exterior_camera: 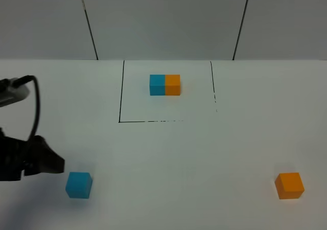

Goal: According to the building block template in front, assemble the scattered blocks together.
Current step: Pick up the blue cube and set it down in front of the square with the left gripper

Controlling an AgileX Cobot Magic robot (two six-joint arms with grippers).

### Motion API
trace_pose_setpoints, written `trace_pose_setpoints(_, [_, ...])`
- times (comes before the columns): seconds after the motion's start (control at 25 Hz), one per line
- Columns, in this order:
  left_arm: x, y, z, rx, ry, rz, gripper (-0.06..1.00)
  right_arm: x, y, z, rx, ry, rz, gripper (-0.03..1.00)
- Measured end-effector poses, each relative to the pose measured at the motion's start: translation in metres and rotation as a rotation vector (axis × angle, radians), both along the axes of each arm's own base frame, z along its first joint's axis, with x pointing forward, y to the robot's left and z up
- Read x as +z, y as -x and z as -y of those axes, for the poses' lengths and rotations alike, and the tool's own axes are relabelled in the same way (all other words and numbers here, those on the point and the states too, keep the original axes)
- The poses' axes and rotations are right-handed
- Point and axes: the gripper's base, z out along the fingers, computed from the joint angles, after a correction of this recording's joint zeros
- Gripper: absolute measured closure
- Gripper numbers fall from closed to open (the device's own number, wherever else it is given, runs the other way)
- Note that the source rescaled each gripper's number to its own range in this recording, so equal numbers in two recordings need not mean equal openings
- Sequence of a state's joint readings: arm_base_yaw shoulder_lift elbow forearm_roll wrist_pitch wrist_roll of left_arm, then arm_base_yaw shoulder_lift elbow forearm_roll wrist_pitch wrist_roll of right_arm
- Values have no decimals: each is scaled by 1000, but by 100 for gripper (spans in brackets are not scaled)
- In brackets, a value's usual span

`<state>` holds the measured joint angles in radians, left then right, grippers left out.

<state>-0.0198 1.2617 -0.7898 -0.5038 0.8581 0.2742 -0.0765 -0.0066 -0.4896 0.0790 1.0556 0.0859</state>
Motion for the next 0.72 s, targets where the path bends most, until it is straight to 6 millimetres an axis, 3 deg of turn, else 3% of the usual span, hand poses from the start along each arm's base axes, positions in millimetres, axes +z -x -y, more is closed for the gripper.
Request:
trace_pose_setpoints(0.24, [-45, -37, 40, -88, -148, -154, 17, 0, 0, 0, 0, 0, 0, 26])
trace_pose_setpoints(0.44, [-55, -50, 36, -14, -297, -177, 17, 0, 0, 0, 0, 0, 0, 26])
trace_pose_setpoints(0.72, [-64, -56, 34, 13, -326, -180, 17, 0, 0, 0, 0, 0, 0, 26])
